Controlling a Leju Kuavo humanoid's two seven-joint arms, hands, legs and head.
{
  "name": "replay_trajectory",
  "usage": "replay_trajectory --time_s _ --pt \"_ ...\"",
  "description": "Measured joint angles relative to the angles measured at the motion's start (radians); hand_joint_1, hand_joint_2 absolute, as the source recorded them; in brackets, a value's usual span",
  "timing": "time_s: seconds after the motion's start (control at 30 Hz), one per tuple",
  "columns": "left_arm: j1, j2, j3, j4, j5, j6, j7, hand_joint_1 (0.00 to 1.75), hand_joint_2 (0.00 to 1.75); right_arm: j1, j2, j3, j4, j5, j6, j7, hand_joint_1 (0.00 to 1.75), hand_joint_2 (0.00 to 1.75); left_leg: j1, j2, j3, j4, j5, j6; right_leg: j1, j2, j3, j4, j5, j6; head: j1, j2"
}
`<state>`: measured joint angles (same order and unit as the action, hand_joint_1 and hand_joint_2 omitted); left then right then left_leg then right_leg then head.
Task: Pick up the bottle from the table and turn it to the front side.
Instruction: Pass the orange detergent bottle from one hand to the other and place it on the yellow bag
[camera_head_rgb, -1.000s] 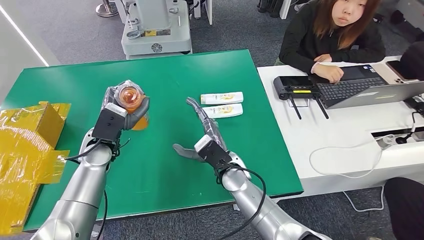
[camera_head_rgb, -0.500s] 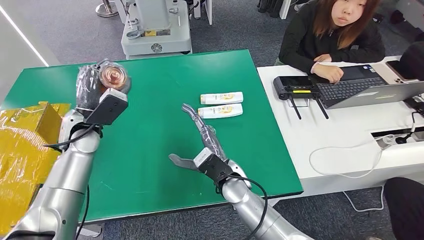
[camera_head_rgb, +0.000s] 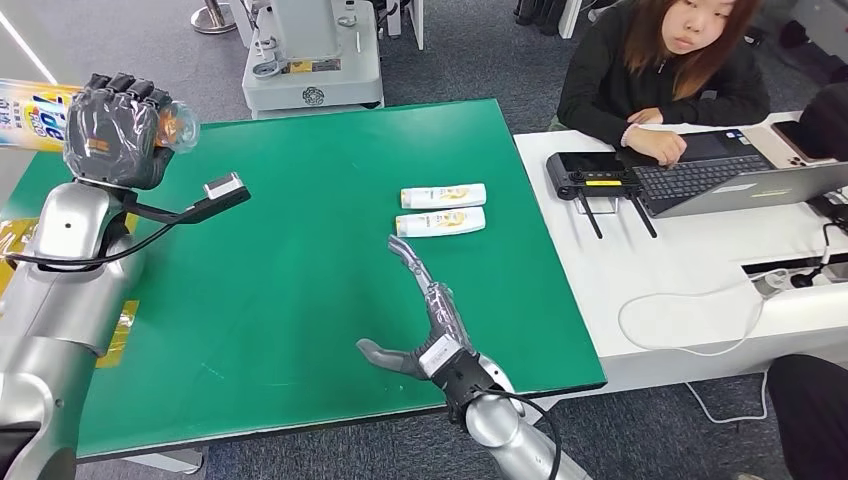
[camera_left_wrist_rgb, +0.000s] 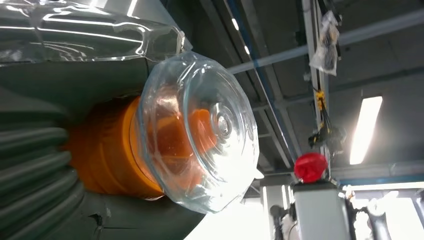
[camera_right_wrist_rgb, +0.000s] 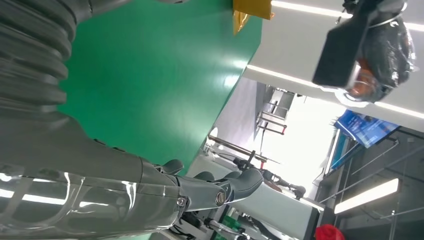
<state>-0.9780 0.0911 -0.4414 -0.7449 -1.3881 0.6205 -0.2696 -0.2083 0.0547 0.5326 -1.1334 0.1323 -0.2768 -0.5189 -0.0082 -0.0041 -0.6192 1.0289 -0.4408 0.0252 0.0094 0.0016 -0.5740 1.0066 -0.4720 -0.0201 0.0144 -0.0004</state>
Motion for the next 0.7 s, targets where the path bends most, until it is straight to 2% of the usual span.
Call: replay_trajectory --time_s 0.17,0.37,0.7 --pt "-0.002 0.046 -0.007 0.063 -0.069 0.000 0.053 1.75 1.75 0.038 -0.017 -0.013 -0.031 0.000 0.002 0.001 0.00 1.75 0.000 0.002 0.000 0.000 0.000 0.000 0.000 0.002 0.000 0.000 0.000 0.000 0.000 0.000" --pt "-0.020 0.093 -0.008 0.155 -0.070 0.004 0.063 1.75 1.75 0.056 -0.028 -0.033 -0.036 -0.017 0.003 -0.014 0.00 1.75 0.000 0.003 0.000 0.000 0.000 0.000 0.000 0.002 -0.001 0.000 0.000 -0.001 0.000 0.000" --pt "-0.094 0.125 -0.008 0.268 -0.073 -0.055 0.094 1.75 1.75 0.081 -0.033 -0.062 -0.031 -0.033 -0.027 -0.021 0.00 1.75 0.000 0.002 0.000 0.000 0.000 -0.001 0.000 0.002 -0.001 0.000 0.001 -0.001 0.000 0.000"
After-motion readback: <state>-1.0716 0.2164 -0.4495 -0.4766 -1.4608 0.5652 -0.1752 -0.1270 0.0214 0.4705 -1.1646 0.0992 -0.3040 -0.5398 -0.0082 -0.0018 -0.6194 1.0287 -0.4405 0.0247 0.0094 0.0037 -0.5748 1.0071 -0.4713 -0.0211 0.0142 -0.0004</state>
